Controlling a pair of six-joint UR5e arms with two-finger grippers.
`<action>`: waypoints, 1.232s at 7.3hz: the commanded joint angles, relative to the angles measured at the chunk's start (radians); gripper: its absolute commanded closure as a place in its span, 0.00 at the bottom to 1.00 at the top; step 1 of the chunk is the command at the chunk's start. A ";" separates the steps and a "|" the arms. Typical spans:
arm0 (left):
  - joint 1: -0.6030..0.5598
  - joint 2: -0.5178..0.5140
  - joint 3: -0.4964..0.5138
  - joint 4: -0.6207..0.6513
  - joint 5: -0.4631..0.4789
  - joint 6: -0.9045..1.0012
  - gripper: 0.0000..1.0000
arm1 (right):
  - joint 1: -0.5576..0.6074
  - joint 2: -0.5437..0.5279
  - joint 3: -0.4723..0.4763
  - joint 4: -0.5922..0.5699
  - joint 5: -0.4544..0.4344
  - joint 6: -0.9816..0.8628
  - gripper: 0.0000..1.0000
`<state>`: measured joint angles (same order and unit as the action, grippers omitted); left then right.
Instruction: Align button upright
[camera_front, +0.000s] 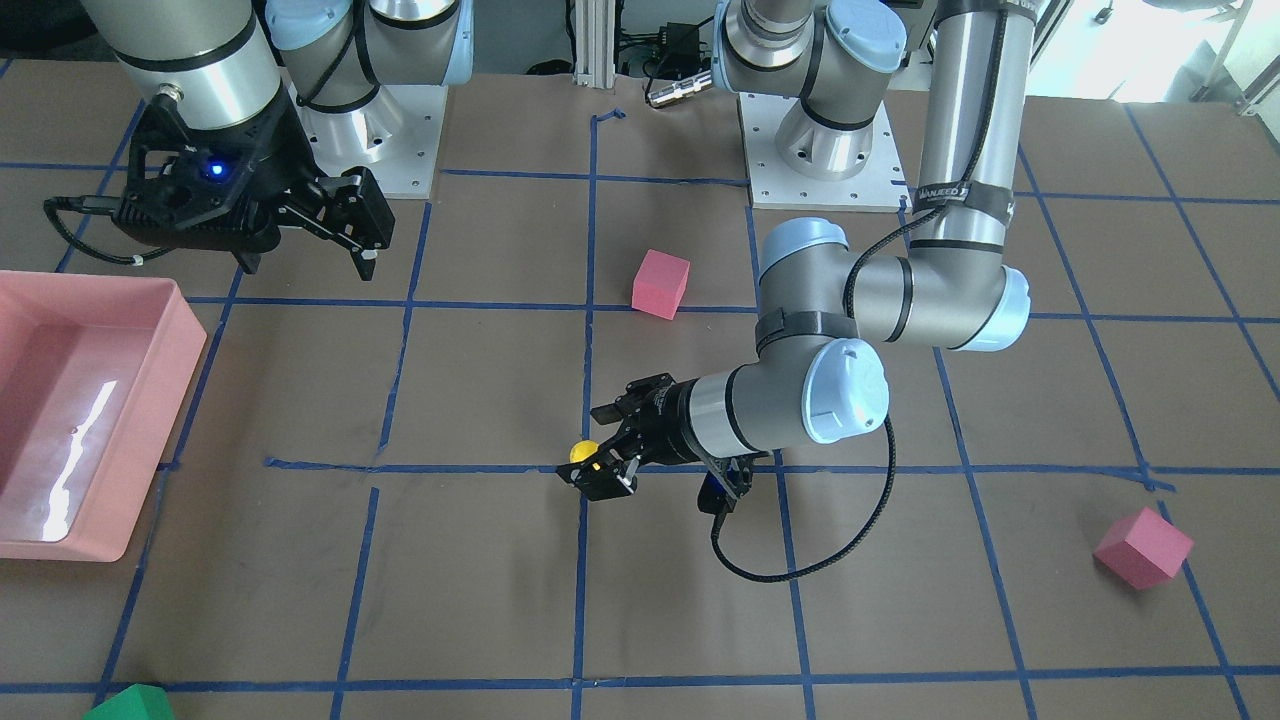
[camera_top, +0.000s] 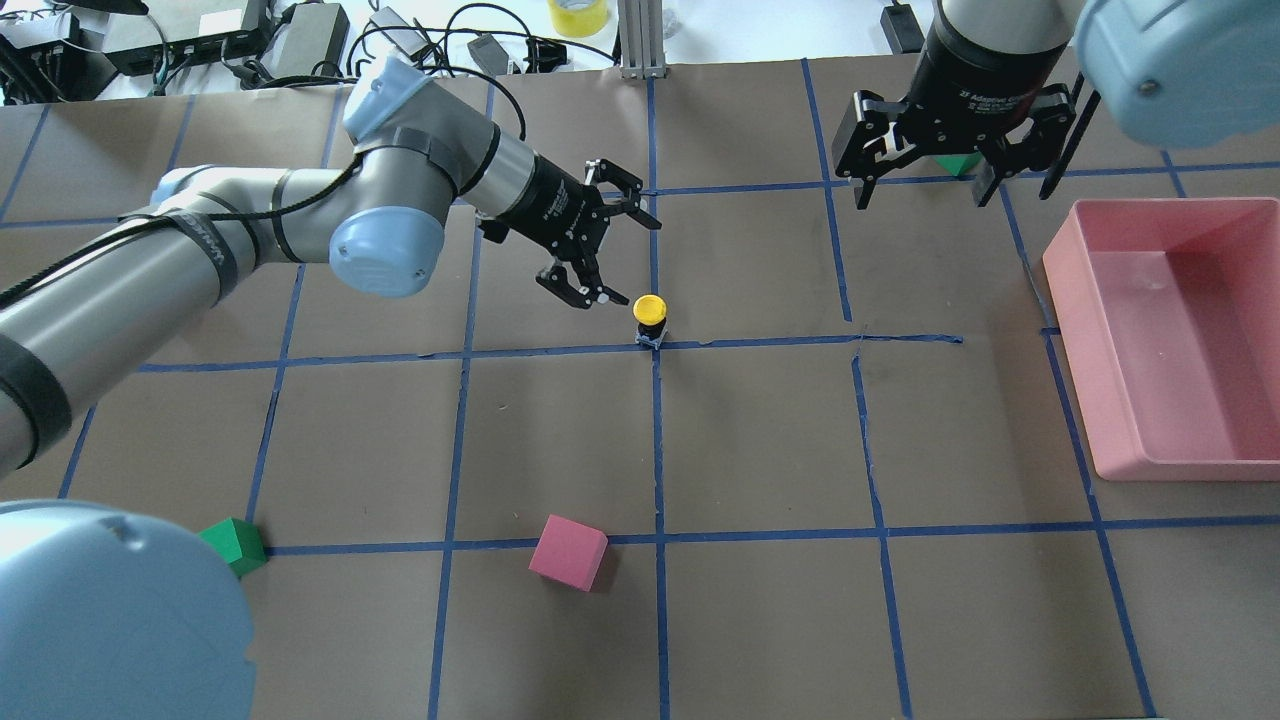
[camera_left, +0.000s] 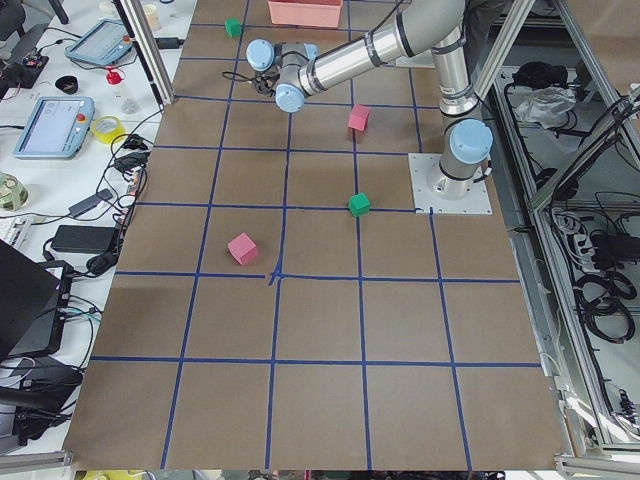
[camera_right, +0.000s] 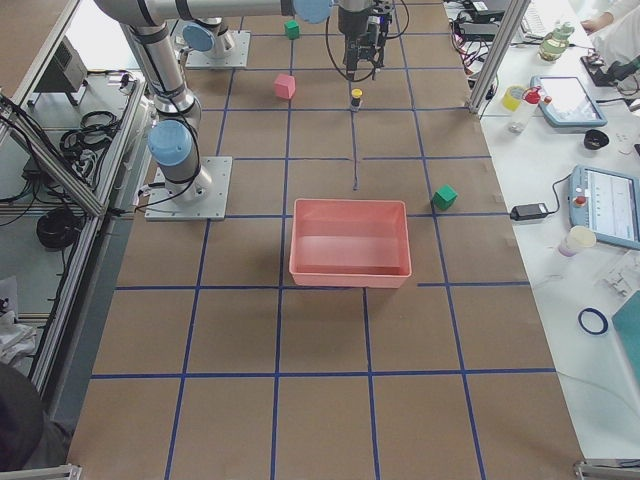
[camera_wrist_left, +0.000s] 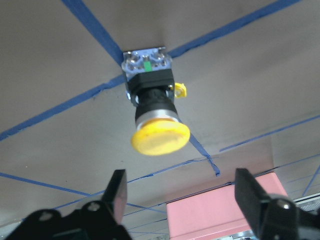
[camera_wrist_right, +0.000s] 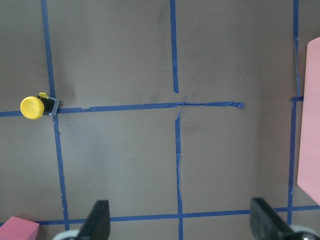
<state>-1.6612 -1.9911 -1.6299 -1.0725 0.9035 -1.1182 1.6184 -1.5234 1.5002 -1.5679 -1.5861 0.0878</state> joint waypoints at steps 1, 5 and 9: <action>-0.005 0.124 0.179 -0.252 0.182 0.052 0.03 | 0.000 0.000 0.000 0.000 0.000 0.001 0.00; -0.029 0.360 0.216 -0.455 0.445 0.309 0.01 | 0.000 0.002 0.002 0.008 0.000 0.003 0.00; -0.012 0.393 0.145 -0.432 0.663 0.869 0.00 | 0.000 0.000 0.002 0.011 0.003 0.007 0.00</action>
<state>-1.6817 -1.6019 -1.4752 -1.5107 1.5508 -0.4889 1.6183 -1.5227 1.5013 -1.5578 -1.5832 0.0948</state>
